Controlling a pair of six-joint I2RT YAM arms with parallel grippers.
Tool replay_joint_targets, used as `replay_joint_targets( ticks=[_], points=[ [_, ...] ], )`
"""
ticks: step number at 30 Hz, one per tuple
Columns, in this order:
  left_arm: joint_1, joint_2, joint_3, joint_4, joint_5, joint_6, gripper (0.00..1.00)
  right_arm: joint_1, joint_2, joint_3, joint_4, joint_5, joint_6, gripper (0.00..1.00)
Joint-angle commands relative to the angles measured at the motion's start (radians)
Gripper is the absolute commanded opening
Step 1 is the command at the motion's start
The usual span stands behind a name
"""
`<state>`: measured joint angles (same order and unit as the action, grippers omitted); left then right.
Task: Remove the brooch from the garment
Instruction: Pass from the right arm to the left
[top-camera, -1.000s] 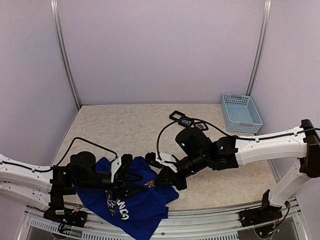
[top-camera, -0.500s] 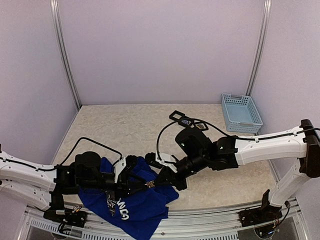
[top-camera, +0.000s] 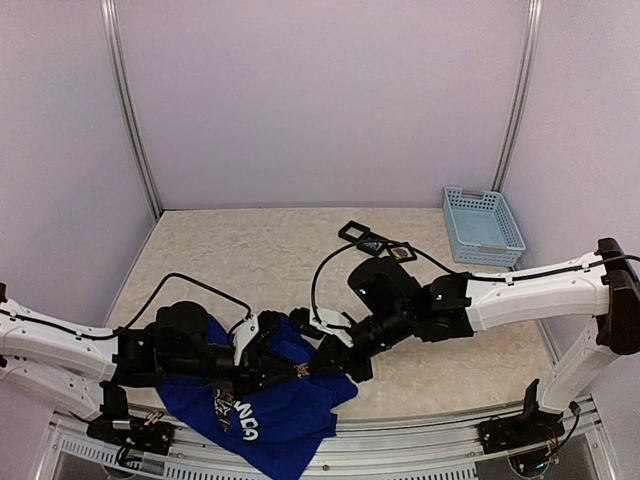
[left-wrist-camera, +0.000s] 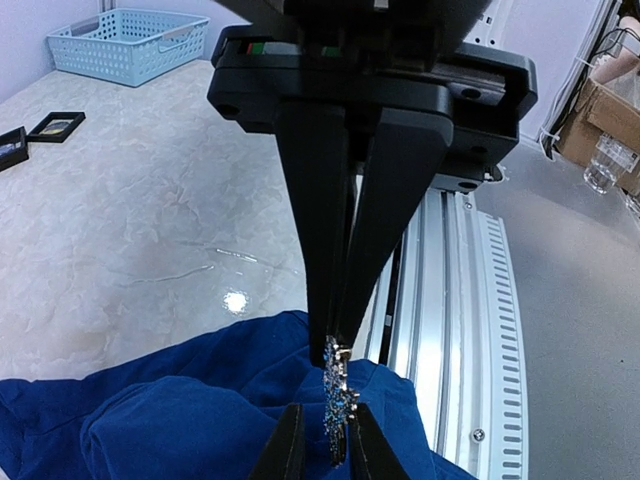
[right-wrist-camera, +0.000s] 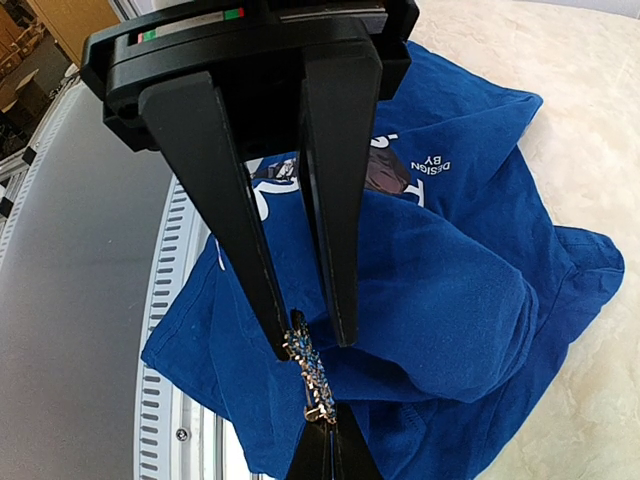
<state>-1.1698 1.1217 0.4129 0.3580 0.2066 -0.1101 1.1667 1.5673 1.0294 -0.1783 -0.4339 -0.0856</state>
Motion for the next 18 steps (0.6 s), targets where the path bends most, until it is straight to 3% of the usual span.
replay_joint_targets(
  ticks=[1, 4, 8, 12, 13, 16, 18],
  points=[
    [0.005, 0.025, 0.034, -0.022, 0.01, 0.001, 0.15, 0.007, 0.011, 0.007, 0.0, -0.017, 0.001, 0.0],
    [0.004, 0.034, 0.037, -0.023, 0.011, 0.003, 0.13, 0.007, 0.012, 0.009, -0.002, -0.017, 0.001, 0.0],
    [0.003, 0.034, 0.038, -0.026, 0.009, 0.004, 0.0, 0.007, 0.01, 0.009, 0.0, -0.017, 0.001, 0.0],
    [0.002, 0.025, 0.032, -0.024, 0.006, 0.004, 0.0, 0.007, 0.0, 0.002, 0.013, -0.006, 0.004, 0.0],
    [0.002, 0.022, 0.029, -0.022, 0.005, 0.003, 0.0, 0.007, -0.009, -0.004, 0.024, 0.001, 0.006, 0.02],
    [0.004, -0.005, 0.003, 0.007, 0.006, -0.009, 0.0, 0.007, -0.054, -0.036, 0.071, 0.046, 0.016, 0.27],
    [0.01, -0.029, -0.024, 0.041, 0.008, -0.024, 0.0, 0.007, -0.097, -0.068, 0.108, 0.085, 0.019, 0.37]
  ],
)
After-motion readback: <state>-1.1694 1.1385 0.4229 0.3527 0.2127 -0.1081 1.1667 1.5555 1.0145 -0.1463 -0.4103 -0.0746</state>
